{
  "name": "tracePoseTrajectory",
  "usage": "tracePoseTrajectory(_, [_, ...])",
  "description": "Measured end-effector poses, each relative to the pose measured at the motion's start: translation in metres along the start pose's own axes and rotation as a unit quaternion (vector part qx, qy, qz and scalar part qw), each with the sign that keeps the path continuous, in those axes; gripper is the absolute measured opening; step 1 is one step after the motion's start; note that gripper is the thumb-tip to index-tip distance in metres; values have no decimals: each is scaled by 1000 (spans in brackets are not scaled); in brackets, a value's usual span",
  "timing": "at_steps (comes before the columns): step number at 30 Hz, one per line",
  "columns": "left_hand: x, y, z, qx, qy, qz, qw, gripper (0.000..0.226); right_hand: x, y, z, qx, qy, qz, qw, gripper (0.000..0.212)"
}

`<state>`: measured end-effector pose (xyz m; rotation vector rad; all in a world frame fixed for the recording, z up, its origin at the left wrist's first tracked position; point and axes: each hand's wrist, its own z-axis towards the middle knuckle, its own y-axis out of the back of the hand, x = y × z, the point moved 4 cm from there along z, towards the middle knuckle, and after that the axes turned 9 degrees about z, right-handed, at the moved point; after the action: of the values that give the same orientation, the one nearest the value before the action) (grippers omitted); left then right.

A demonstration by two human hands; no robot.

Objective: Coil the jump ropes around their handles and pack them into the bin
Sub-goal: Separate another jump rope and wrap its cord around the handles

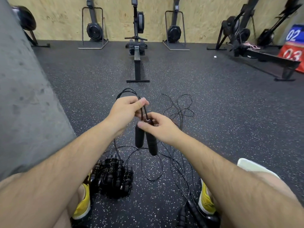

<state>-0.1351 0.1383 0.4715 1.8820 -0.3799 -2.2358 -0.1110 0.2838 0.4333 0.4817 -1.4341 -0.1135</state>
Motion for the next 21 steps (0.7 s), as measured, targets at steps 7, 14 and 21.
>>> tracePoseTrajectory(7, [3,10,7,-1,50,-122,991,21,-19,-17,1,-36,-38,34,998,38])
tracePoseTrajectory(14, [-7,41,-5,-114,-104,565,810,49,-3,3,9,34,-48,-74,996,28])
tracePoseTrajectory(21, [5,-11,-32,97,-359,632,680,101,21,4,10,83,2,-152,985,33])
